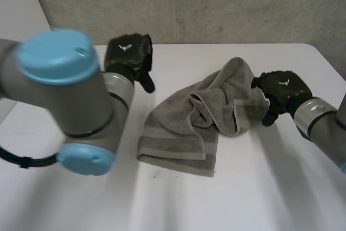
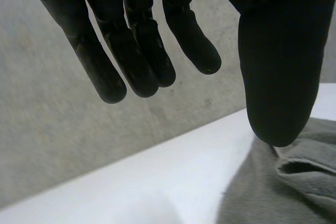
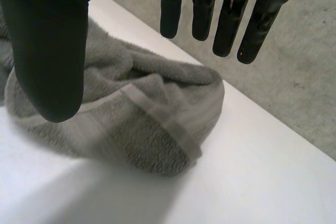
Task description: Fold the towel.
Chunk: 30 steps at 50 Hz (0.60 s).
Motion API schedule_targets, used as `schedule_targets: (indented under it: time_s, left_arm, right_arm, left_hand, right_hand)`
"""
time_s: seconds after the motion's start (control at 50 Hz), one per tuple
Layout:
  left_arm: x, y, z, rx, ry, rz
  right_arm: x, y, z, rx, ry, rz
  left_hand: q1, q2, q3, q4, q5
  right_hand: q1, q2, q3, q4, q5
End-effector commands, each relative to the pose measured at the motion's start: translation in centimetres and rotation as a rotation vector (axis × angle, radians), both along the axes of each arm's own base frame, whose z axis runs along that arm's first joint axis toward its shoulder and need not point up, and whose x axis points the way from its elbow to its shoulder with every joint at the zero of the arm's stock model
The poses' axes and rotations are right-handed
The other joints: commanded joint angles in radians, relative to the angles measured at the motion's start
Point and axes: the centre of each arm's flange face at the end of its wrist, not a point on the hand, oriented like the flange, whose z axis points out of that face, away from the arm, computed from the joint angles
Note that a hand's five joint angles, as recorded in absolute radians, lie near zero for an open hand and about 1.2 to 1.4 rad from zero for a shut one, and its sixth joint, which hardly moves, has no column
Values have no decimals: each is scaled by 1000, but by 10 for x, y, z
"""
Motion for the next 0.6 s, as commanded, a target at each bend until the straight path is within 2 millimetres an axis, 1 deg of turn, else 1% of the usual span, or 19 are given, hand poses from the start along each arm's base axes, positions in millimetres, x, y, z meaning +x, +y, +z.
schedule_targets:
  time_s: [0.02,0.04,0.06,0.08,0.1,0.12,0.2,0.22,0.24,0.28,0.34,0.4,0.42,0.44,0.46,0.5,0.52,0.54,0.6]
  left_arm:
    - [19,14,22,-31,-107,-22]
    - [23,12,17,-15,-111,-14]
    - [23,13,12,5,-111,-16]
    - [23,13,12,5,-111,-16]
    - [24,14,6,24,-105,-16]
    - [23,13,2,46,-83,-17]
    - [18,9,-17,122,-25,-28]
    - [15,6,-24,156,7,-32]
    - [15,6,-24,156,7,-32]
    - [6,3,-39,214,60,-49]
    - [0,2,-52,269,101,-63]
    - [-2,0,-56,288,122,-74]
    - [-4,0,-60,303,130,-86]
    - [-6,0,-64,314,130,-101]
    - [-6,0,-64,314,130,-101]
    - [-7,0,-69,328,125,-111]
    - [-7,0,-69,328,125,-111]
    - [-8,0,-69,324,125,-114]
    - [-11,-3,-76,316,131,-115]
  right_arm:
    - [3,-1,10,69,-100,9]
    - [3,-1,10,69,-100,9]
    - [4,1,7,86,-110,9]
    - [4,1,6,87,-110,9]
    - [3,2,3,97,-111,8]
    - [3,4,-2,110,-109,7]
    - [3,7,-7,120,-105,8]
    - [3,7,-9,121,-106,8]
    - [2,7,-12,120,-104,4]
    - [1,7,-14,120,-105,2]
    - [0,7,-22,120,-103,-2]
    - [-1,8,-29,132,-100,-4]
    - [-1,8,-29,132,-100,-4]
    - [0,8,-31,136,-98,-2]
    - [0,8,-31,136,-98,-2]
    - [0,8,-33,142,-94,-2]
    - [0,8,-33,142,-94,-2]
    - [0,9,-34,140,-87,2]
    - [1,10,-37,141,-67,9]
  left_hand:
    - [191,180,181,181,1192]
    - [191,180,181,181,1192]
    - [-6,-18,-16,-16,995]
    - [-8,-20,-18,-18,993]
    - [-453,-464,-463,-463,548]
    - [-565,-576,-575,-575,436]
    - [-742,-754,-752,-752,259]
    - [-911,-922,-921,-921,90]
    - [-912,-924,-922,-922,88]
    - [-989,-1000,-999,-998,12]
    - [-995,-1006,-1005,-1004,6]
    - [-977,-989,-987,-987,24]
    - [-910,-922,-920,-920,91]
    - [-726,-738,-736,-736,274]
    - [-725,-736,-735,-734,276]
    - [-44,-56,-54,-54,957]
    - [-40,-52,-51,-50,960]
    - [131,119,121,121,1132]
    - [115,104,105,106,1116]
  right_hand:
    - [14,-42,-21,-11,-4]
    - [14,-42,-21,-11,-4]
    - [14,-42,-21,-11,-4]
    - [14,-42,-21,-11,-4]
    - [14,-42,-21,-11,-4]
    - [14,-42,-21,-11,-4]
    - [14,-42,-21,-11,-4]
    - [14,-42,-21,-11,-4]
    - [14,-42,-21,-11,-4]
    - [14,-42,-21,-11,-4]
    - [14,-42,-21,-11,-4]
    - [14,-42,-21,-11,-4]
    - [14,-42,-21,-11,-4]
    - [14,-42,-21,-11,-4]
    - [14,-42,-21,-11,-4]
    - [14,-42,-21,-11,-4]
    - [14,-42,-21,-11,-4]
    - [14,-42,-21,-11,-4]
    - [14,-42,-21,-11,-4]
